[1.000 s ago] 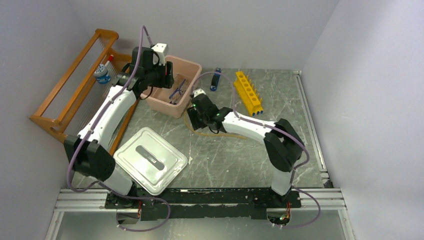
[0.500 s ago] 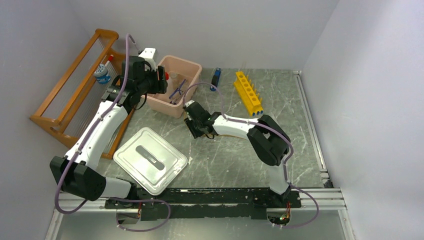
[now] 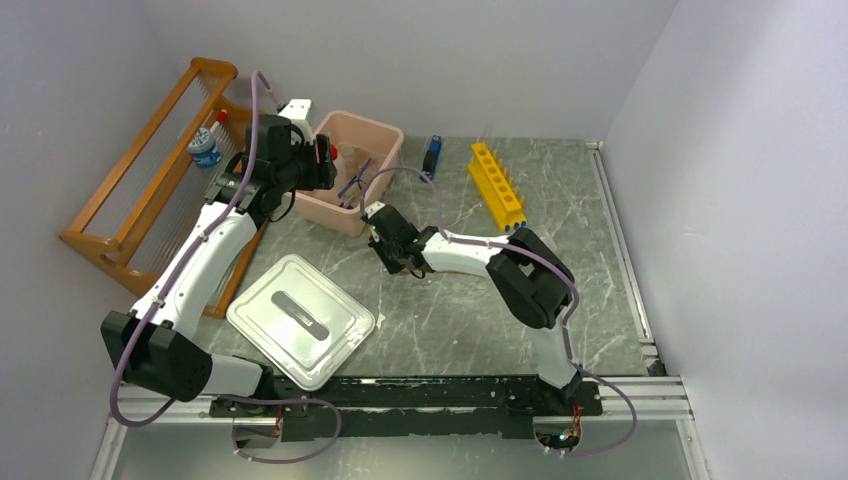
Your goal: Organize the chemistry lab equipment
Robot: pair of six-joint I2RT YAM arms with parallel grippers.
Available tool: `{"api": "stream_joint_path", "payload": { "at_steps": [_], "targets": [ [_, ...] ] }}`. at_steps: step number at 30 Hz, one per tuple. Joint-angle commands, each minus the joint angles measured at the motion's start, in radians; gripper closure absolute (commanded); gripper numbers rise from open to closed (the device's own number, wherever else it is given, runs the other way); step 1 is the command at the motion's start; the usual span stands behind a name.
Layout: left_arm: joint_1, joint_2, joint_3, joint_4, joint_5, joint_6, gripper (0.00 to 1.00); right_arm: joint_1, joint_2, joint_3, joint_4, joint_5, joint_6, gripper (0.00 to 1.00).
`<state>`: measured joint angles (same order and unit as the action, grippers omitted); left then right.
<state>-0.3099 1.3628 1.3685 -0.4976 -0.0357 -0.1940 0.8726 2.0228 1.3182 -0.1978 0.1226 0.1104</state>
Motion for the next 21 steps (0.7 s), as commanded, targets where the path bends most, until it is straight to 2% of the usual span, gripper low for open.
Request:
{"api": "stream_joint_path", "payload": {
  "at_steps": [1, 2, 3, 6, 12, 17, 21],
  "targets": [
    [0.007, -0.006, 0.003, 0.044, 0.026, -0.019, 0.34, 0.003, 0.016, -0.029, 0.009, 0.003, -0.031, 0.95],
    [0.007, -0.005, 0.003, 0.046, 0.026, -0.023, 0.34, 0.002, 0.008, -0.034, 0.012, 0.003, -0.033, 0.99],
    [0.007, -0.005, 0.002, 0.049, 0.026, -0.026, 0.35, 0.003, -0.004, -0.039, 0.014, 0.006, -0.032, 1.00],
    [0.006, -0.005, -0.004, 0.060, 0.066, -0.038, 0.35, 0.003, -0.069, -0.055, 0.022, 0.010, -0.033, 1.00],
    [0.006, -0.016, -0.046, 0.172, 0.303, -0.047, 0.30, -0.022, -0.303, -0.141, 0.090, -0.046, -0.010, 1.00],
    [0.007, -0.014, -0.066, 0.216, 0.345, -0.092, 0.31, -0.079, -0.455, -0.148, 0.103, -0.114, 0.044, 1.00],
    [0.006, -0.024, -0.103, 0.340, 0.562, -0.100, 0.34, -0.141, -0.546, -0.121, 0.114, -0.221, 0.087, 1.00]
  ]
}}
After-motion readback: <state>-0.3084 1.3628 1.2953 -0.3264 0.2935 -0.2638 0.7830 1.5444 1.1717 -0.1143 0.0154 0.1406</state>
